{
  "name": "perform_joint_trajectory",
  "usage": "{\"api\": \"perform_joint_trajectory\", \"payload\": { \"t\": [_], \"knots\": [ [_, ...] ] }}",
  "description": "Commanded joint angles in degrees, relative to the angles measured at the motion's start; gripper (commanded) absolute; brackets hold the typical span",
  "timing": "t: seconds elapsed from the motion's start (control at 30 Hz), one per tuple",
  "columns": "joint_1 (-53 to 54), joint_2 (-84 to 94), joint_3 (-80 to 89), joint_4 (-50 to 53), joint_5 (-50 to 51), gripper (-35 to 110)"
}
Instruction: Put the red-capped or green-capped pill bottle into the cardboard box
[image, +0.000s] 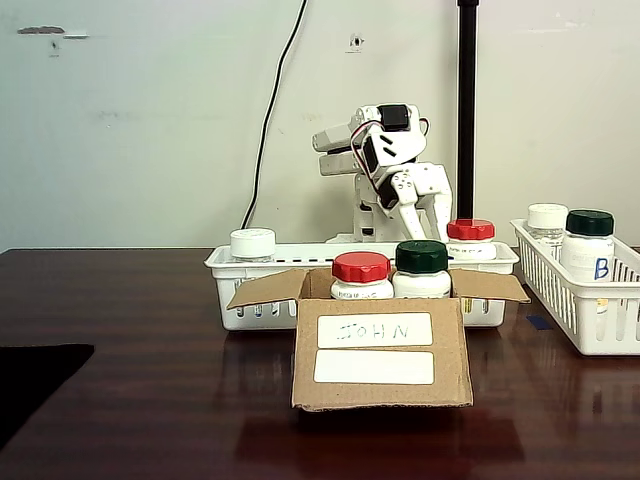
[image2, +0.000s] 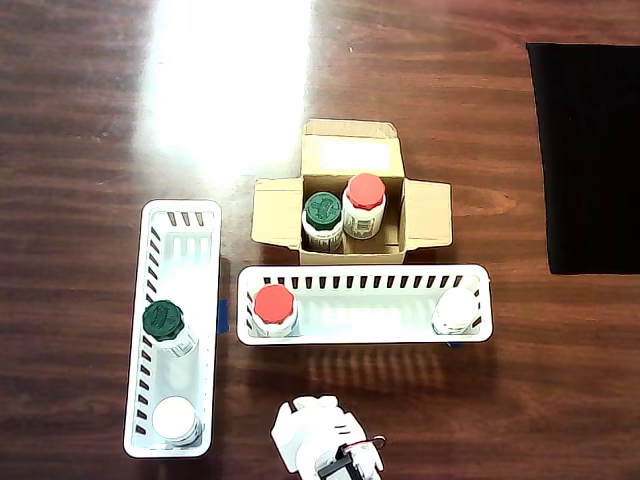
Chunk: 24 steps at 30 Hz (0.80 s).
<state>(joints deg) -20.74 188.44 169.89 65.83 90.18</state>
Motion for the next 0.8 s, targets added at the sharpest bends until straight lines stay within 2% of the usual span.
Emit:
{"api": "perform_joint_trajectory", "payload": {
  "t": [0.0,0.07,0.17,0.23,0.43,0.77],
  "knots": [
    [1.58,-1.41,-0.26,0.7,2.37,1],
    [2.37,0.44,-0.26,0.44,1.67,2],
    [-0.44,8.7,-0.26,-0.88,-10.02,2],
    [-3.16,8.0,-0.26,-0.26,-11.07,2],
    [-7.56,8.35,-0.26,-0.26,-26.98,2],
    [-7.29,8.35,-0.26,-0.26,-36.21,2]
  ]
}}
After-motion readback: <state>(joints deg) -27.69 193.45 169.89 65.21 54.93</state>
